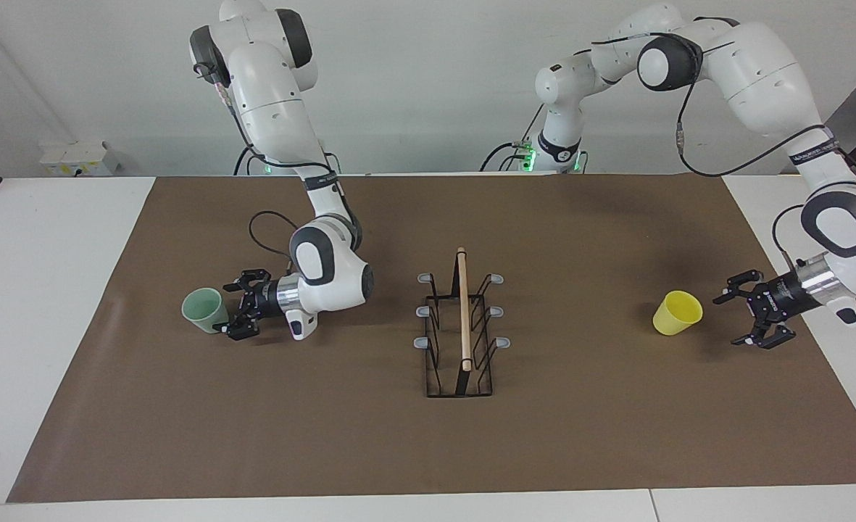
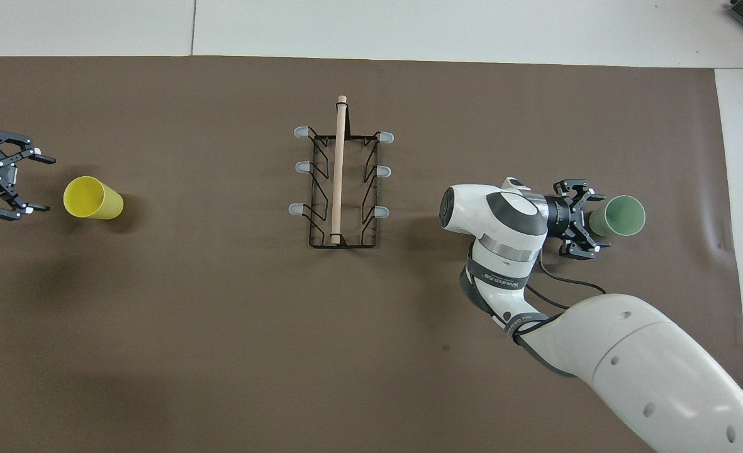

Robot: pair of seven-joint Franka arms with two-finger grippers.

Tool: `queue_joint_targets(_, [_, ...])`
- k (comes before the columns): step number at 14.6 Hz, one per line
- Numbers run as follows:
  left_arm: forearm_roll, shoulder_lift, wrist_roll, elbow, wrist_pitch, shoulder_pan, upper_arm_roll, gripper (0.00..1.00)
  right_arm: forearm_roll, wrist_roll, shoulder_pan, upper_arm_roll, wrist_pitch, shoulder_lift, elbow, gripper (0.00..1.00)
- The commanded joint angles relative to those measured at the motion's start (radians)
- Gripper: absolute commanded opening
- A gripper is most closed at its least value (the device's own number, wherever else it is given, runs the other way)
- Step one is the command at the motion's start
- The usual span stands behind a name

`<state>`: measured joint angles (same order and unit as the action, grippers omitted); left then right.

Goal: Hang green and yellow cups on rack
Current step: 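Close the left gripper on the yellow cup while the right gripper grasps the green cup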

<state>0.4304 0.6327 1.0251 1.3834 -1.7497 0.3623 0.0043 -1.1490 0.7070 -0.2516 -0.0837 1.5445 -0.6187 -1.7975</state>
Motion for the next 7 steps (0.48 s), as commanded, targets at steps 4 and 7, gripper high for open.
queue_joint_targets(4, [0.108,-0.091,0.006,0.214,-0.120,0.024,-0.001,1.00,-0.086,-0.029,0.020,-0.002,0.014,-0.016,-0.026,0.99])
queue_joint_targets(7, [0.171,-0.093,-0.043,0.264,-0.134,0.023,-0.001,1.00,-0.135,-0.058,0.028,-0.002,0.006,-0.016,-0.045,0.99])
